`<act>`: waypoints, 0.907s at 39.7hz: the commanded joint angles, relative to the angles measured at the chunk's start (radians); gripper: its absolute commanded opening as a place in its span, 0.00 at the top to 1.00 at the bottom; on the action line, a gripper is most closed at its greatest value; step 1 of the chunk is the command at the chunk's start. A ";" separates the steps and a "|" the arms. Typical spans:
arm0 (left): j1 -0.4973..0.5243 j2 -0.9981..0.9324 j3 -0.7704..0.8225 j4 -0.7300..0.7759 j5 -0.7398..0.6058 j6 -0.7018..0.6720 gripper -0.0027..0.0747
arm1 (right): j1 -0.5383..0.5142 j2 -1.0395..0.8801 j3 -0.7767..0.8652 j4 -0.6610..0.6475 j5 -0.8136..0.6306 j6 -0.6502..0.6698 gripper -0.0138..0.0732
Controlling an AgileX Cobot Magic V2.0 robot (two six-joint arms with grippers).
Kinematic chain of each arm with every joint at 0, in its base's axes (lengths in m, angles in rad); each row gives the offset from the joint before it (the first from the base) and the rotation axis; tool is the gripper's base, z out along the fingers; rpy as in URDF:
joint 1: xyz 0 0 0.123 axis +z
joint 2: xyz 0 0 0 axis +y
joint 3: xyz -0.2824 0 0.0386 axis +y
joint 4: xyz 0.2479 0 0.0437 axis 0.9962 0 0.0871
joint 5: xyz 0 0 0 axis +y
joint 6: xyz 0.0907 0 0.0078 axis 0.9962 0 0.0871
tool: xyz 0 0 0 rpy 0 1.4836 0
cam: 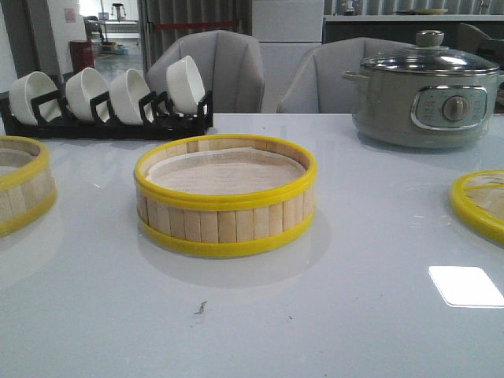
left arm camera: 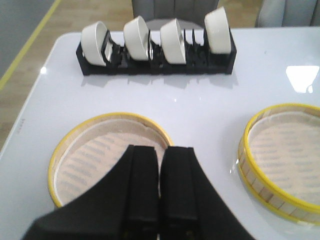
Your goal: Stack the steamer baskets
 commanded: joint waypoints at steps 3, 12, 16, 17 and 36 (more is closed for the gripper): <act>-0.006 0.067 -0.090 -0.008 0.049 0.007 0.85 | 0.001 -0.020 -0.015 -0.007 -0.083 -0.006 0.81; -0.008 0.072 -0.082 -0.014 0.050 0.010 0.85 | 0.001 -0.020 -0.015 -0.007 -0.083 -0.006 0.81; -0.008 0.083 -0.074 -0.038 0.050 0.010 0.85 | 0.001 -0.020 -0.015 -0.007 -0.083 -0.006 0.81; -0.008 0.085 -0.071 -0.038 0.050 0.010 0.85 | 0.001 -0.020 -0.015 -0.007 -0.083 -0.006 0.81; -0.008 0.099 -0.067 0.112 0.068 0.010 0.85 | 0.001 -0.020 -0.015 -0.007 -0.083 -0.006 0.81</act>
